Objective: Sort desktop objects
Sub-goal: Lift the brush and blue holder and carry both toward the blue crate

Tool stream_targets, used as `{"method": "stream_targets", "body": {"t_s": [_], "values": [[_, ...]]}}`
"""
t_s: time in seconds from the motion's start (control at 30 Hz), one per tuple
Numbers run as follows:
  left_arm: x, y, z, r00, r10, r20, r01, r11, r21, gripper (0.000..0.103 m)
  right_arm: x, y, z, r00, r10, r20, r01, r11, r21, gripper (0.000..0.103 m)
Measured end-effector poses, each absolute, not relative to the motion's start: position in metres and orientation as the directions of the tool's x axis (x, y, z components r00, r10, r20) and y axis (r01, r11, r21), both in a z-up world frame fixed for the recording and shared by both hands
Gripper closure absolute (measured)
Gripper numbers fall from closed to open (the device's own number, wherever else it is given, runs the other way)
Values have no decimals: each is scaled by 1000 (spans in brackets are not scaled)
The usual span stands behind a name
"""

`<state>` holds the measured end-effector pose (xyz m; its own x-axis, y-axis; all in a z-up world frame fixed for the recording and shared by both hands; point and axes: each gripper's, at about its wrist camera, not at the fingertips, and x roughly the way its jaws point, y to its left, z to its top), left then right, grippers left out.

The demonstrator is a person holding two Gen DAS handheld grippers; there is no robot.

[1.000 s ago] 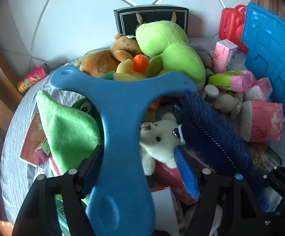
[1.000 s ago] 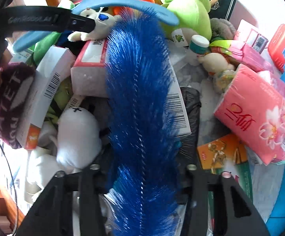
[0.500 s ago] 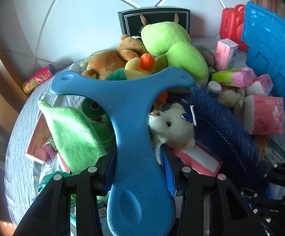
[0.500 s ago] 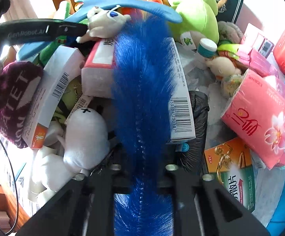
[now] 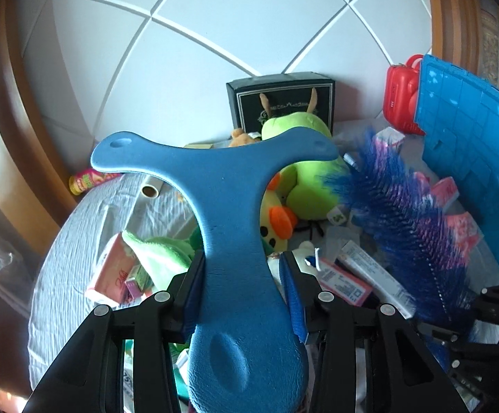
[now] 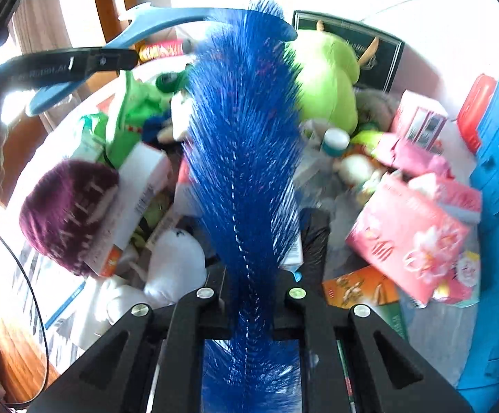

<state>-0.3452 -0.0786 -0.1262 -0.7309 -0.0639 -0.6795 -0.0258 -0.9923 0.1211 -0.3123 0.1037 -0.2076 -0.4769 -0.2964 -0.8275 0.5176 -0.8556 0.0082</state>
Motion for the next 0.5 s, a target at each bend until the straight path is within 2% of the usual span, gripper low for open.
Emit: {"method": "stream_targets", "body": {"t_s": [0.5], "values": [[-308,-42,-55,-821,3,-571,-95,-987,131,62,-297,138,-91,-660,-291,-692,408,-913,-4,91]]}}
